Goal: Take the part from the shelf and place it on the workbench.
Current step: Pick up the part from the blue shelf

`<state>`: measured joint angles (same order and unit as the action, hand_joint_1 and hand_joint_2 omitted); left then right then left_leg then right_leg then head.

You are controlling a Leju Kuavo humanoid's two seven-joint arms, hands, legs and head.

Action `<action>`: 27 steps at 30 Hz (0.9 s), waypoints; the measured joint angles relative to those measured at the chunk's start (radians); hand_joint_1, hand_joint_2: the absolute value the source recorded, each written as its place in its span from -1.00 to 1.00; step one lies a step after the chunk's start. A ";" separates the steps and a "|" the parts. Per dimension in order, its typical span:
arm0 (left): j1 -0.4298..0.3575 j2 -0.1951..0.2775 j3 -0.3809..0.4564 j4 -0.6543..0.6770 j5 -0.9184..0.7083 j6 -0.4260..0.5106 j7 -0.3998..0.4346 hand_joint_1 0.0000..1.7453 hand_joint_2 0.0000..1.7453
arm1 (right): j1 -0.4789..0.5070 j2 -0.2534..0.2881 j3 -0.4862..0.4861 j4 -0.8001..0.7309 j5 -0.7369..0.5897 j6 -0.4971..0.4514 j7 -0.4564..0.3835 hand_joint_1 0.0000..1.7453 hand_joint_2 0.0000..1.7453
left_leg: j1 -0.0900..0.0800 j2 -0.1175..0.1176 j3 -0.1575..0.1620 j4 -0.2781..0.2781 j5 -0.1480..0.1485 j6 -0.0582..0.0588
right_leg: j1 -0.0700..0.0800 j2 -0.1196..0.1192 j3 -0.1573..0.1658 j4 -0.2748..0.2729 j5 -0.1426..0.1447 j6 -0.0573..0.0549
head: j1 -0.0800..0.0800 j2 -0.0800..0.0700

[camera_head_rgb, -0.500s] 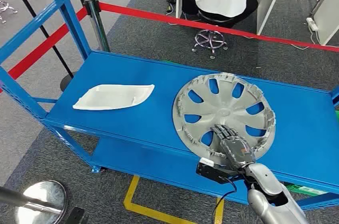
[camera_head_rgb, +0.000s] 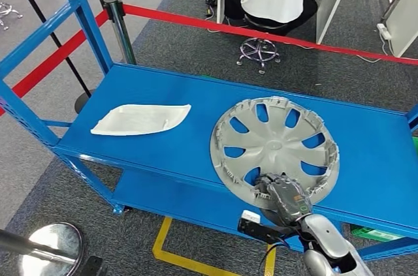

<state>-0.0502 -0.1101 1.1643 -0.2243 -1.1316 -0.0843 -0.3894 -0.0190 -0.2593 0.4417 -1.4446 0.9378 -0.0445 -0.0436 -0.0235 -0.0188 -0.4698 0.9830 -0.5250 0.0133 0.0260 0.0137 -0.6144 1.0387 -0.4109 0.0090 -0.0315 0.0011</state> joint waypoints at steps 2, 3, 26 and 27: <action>0.000 0.000 0.002 0.000 0.000 0.003 0.000 -1.00 -1.00 | 0.034 -0.026 0.005 -0.076 -0.039 0.015 -0.024 1.00 1.00 | 0.000 0.000 -0.002 0.000 0.000 0.000 | 0.000 0.000 -0.002 0.000 0.000 0.000 | 0.000 0.000; 0.000 0.000 0.004 0.000 0.001 0.003 0.000 -1.00 -1.00 | 0.048 -0.040 0.007 -0.111 -0.054 0.020 -0.032 1.00 1.00 | 0.000 0.000 -0.002 0.000 0.000 0.000 | 0.000 0.000 -0.002 0.000 -0.001 0.000 | 0.000 0.000; -0.001 -0.001 0.019 0.000 0.000 0.008 -0.003 -1.00 -1.00 | 0.142 -0.194 0.050 -0.402 -0.140 0.014 -0.059 1.00 1.00 | 0.000 0.000 -0.005 0.000 -0.001 0.001 | 0.000 0.000 -0.005 -0.001 -0.001 0.000 | 0.000 0.000; -0.001 -0.002 0.019 0.000 -0.001 0.008 -0.004 -1.00 -1.00 | 0.140 -0.194 0.051 -0.401 -0.140 0.014 -0.057 1.00 1.00 | 0.000 0.000 -0.005 0.000 -0.001 0.001 | 0.000 0.000 -0.005 -0.001 -0.001 0.000 | 0.000 0.000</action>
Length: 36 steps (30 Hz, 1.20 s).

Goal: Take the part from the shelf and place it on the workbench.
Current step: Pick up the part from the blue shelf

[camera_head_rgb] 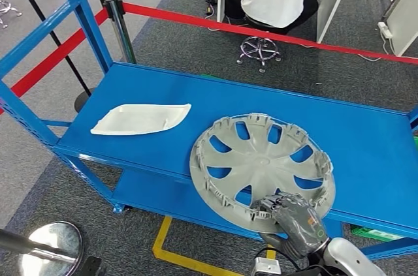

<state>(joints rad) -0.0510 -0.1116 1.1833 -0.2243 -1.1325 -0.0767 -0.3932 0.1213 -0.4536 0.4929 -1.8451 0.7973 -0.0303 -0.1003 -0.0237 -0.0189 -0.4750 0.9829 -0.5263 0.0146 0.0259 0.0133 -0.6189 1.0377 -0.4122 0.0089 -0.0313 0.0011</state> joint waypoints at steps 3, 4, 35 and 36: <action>0.000 0.000 0.000 0.000 -0.001 0.000 -0.001 -1.00 -1.00 | -0.004 0.000 0.002 0.006 0.001 -0.004 0.002 1.00 1.00 | 0.000 0.000 0.000 0.000 0.000 0.000 | 0.000 0.000 0.000 0.000 0.000 0.000 | 0.000 0.000; 0.000 0.000 0.000 0.000 -0.001 0.000 -0.002 -1.00 -1.00 | -0.005 0.000 0.002 0.007 0.003 -0.008 0.002 1.00 1.00 | 0.000 0.000 0.000 0.000 0.000 0.000 | 0.000 0.000 0.000 0.000 0.000 0.000 | 0.000 0.000; 0.000 -0.010 0.024 0.000 0.004 0.005 -0.015 -1.00 1.00 | 0.145 0.002 -0.044 -0.144 0.018 -0.324 -0.088 1.00 1.00 | 0.000 0.000 -0.003 0.000 0.000 0.000 | 0.000 0.000 -0.002 0.000 0.000 0.000 | 0.000 0.000; 0.000 -0.010 0.024 0.000 0.005 0.005 -0.015 -1.00 1.00 | 0.148 0.003 -0.044 -0.147 0.016 -0.331 -0.093 1.00 1.00 | 0.000 0.000 -0.003 0.000 0.000 0.000 | 0.000 0.000 -0.002 0.000 0.000 0.000 | 0.000 0.000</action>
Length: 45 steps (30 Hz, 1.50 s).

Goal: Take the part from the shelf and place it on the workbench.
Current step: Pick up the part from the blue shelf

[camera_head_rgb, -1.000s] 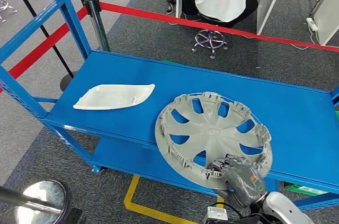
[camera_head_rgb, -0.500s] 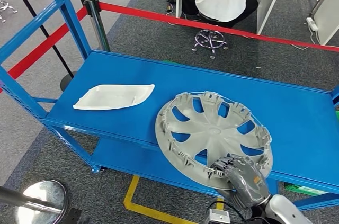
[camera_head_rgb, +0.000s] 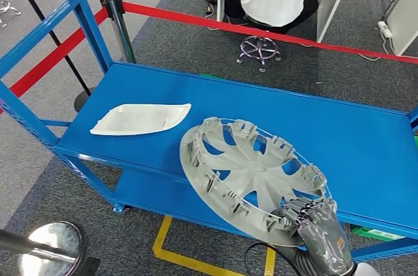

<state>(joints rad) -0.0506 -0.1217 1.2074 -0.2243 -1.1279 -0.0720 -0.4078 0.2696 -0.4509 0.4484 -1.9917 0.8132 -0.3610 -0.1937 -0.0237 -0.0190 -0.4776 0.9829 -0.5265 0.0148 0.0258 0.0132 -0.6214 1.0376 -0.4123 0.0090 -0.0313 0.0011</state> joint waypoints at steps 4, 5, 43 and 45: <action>0.000 -0.002 0.002 0.000 0.008 0.000 -0.001 -1.00 1.00 | 0.025 0.009 -0.006 -0.019 -0.028 -0.065 -0.038 1.00 1.00 | 0.000 0.000 0.000 0.000 0.000 0.000 | 0.000 0.000 -0.001 0.000 0.000 0.000 | 0.000 0.000; 0.000 -0.003 0.002 0.000 0.007 0.002 -0.002 -1.00 1.00 | 0.033 0.014 -0.009 -0.026 -0.044 -0.087 -0.054 1.00 1.00 | 0.000 0.000 0.000 0.000 0.000 0.000 | 0.000 0.000 -0.001 0.000 0.000 0.000 | 0.000 0.000; 0.002 -0.043 -0.062 0.003 -0.169 0.081 -0.014 -1.00 1.00 | 0.202 0.222 -0.126 -0.067 -0.404 -0.110 -0.338 1.00 1.00 | 0.022 0.011 -0.021 -0.005 0.032 -0.001 | -0.042 0.006 -0.082 0.087 -0.051 0.053 | 0.008 0.000; 0.002 -0.043 -0.062 0.003 -0.169 0.082 -0.014 -1.00 1.00 | 0.201 0.223 -0.127 -0.067 -0.405 -0.109 -0.338 1.00 1.00 | 0.018 0.023 -0.044 -0.005 0.051 0.005 | -0.042 -0.002 -0.106 0.219 -0.141 0.057 | 0.011 0.000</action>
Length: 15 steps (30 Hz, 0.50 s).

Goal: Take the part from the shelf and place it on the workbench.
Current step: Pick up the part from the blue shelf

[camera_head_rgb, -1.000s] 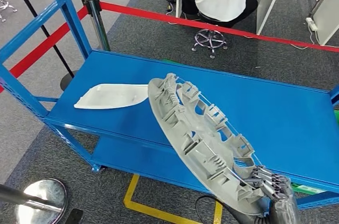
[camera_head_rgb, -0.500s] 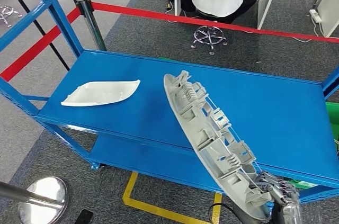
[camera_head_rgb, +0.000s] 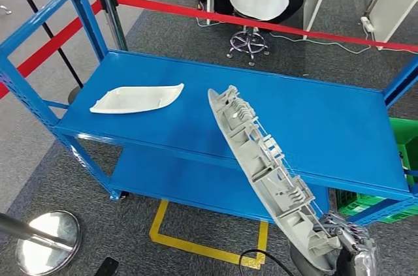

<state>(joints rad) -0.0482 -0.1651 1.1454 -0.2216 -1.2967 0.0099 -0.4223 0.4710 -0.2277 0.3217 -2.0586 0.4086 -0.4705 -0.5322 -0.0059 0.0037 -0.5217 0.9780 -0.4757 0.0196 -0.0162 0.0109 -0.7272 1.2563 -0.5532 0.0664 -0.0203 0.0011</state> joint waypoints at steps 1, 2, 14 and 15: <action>0.000 -0.001 0.000 0.000 0.000 0.000 0.000 -1.00 1.00 | 0.000 0.001 0.000 0.000 0.000 0.000 0.000 1.00 1.00 | -0.002 0.007 -0.012 0.001 0.009 0.001 | 0.000 -0.001 -0.001 0.048 -0.015 0.001 | 0.001 0.000; 0.000 -0.001 0.000 0.000 0.000 0.000 0.000 -1.00 1.00 | 0.000 0.001 0.000 0.000 0.000 0.000 0.000 1.00 1.00 | -0.004 0.014 -0.024 0.002 0.018 0.001 | 0.001 -0.001 0.013 0.067 -0.007 0.000 | 0.001 0.000; 0.001 -0.002 -0.009 0.001 -0.014 0.002 0.011 -1.00 1.00 | 0.019 0.010 -0.006 -0.003 0.032 -0.015 0.026 1.00 1.00 | -0.003 0.014 -0.113 0.141 -0.072 -0.051 | 0.013 -0.014 0.217 -0.268 0.073 -0.057 | -0.005 0.000; 0.001 -0.003 -0.011 0.001 -0.017 0.004 0.010 -1.00 1.00 | 0.021 0.010 -0.007 -0.003 0.031 -0.017 0.026 1.00 1.00 | -0.001 0.009 -0.127 0.203 -0.112 -0.054 | 0.012 -0.006 0.201 -0.267 0.085 -0.059 | -0.006 0.000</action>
<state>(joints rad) -0.0470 -0.1677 1.1341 -0.2207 -1.3141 0.0136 -0.4125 0.4918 -0.2174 0.3151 -2.0615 0.4398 -0.4875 -0.5063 -0.0066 0.0124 -0.6489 1.1812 -0.5879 -0.0343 -0.0039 0.0045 -0.5260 0.9894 -0.4682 0.0077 -0.0258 0.0011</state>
